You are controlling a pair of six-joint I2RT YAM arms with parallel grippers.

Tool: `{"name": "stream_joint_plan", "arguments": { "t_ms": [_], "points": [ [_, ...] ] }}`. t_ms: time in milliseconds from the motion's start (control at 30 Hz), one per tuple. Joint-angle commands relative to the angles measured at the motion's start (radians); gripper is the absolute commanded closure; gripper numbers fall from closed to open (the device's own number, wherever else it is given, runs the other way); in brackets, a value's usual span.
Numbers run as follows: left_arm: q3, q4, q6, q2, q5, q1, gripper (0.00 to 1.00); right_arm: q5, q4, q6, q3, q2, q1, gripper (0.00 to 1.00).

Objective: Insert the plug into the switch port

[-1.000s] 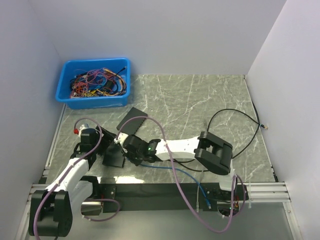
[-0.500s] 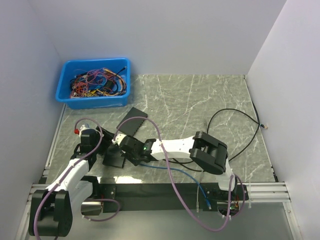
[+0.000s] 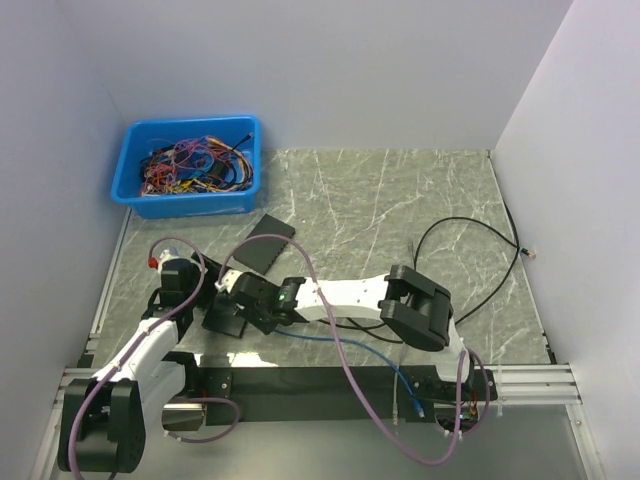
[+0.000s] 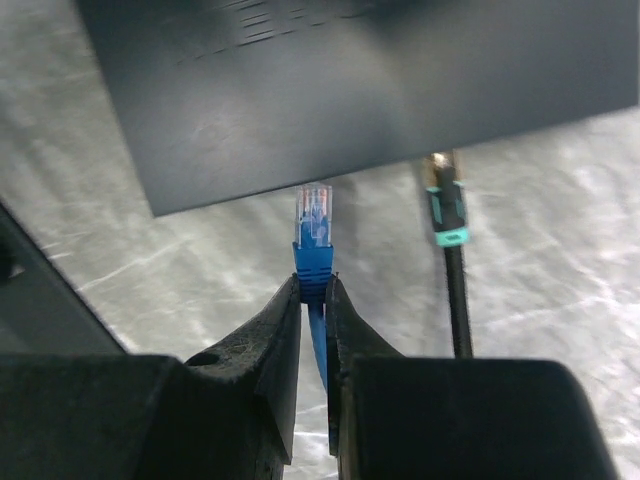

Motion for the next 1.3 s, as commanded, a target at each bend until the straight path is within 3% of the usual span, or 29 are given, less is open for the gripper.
{"name": "stream_joint_plan", "arguments": {
  "t_ms": [0,400,1267],
  "points": [
    [-0.016,0.005,-0.002,0.003,0.037,-0.001,0.18,-0.039,0.063,0.019,0.079,0.034,0.033,1.00],
    [-0.020,-0.005,0.003,-0.017,0.038,-0.001,0.18,0.019,0.038,0.037,0.081,0.080,0.029,1.00],
    [-0.037,0.034,-0.015,0.006,0.062,-0.003,0.19,-0.027,0.006,0.076,0.188,0.088,0.020,1.00]
  ]
}}
